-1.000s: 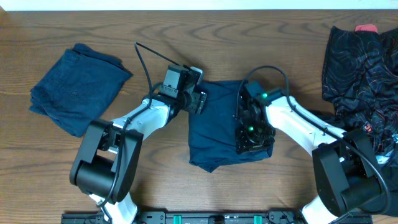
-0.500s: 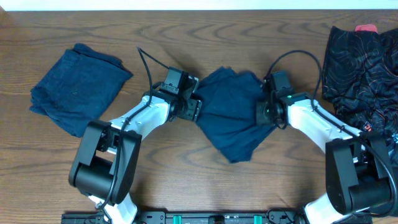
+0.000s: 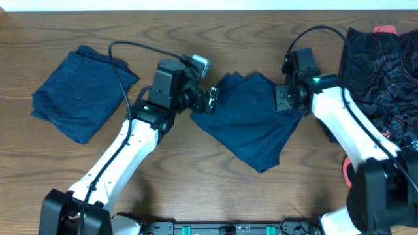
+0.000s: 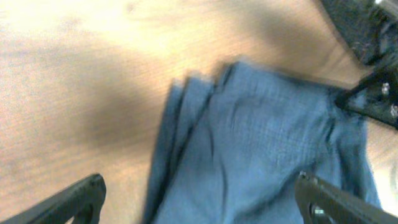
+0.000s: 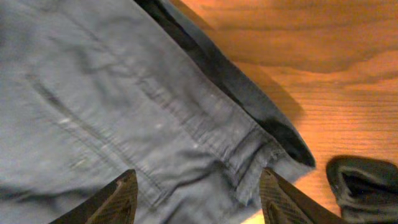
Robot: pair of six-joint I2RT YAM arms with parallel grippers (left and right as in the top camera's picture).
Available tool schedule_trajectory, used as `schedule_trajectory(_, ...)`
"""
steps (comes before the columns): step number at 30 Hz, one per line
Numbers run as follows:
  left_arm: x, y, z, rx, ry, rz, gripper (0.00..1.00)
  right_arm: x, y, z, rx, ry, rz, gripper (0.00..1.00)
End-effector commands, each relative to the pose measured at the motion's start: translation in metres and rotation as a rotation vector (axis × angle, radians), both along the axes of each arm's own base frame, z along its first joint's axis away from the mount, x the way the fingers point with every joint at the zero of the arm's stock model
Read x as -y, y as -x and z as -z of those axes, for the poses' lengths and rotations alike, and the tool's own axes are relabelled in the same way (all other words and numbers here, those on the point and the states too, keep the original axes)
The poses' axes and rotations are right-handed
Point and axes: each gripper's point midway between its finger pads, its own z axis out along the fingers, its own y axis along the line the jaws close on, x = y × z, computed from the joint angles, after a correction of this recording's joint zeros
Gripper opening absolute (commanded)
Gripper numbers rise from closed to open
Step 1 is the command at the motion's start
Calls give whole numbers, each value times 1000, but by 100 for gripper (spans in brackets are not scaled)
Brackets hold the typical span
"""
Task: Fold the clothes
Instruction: 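Release the right gripper and carry the shorts leftward with the left gripper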
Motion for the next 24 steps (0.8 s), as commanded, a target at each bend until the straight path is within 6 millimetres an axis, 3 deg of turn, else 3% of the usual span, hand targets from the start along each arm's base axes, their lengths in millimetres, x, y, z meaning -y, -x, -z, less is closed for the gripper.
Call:
schedule_trajectory(1, 3, -12, 18, 53, -77, 64, 98, 0, 6, -25, 22, -55, 16, 62)
schedule_trajectory(8, 14, -37, 80, -33, -141, 107, 98, 2, 33, -26, -65, -51, 22, 67)
schedule_trajectory(17, 46, -73, 110, -98, -72, 172, 98, 3, 44, -23, -111, -51, 24, 69)
schedule_trajectory(20, 54, -66, 134, -179, -28, 193, 98, 3, 44, -23, -111, -51, 24, 69)
schedule_trajectory(24, 71, -38, 151, -302, 37, 274, 98, 3, 44, -24, -110, -51, 23, 70)
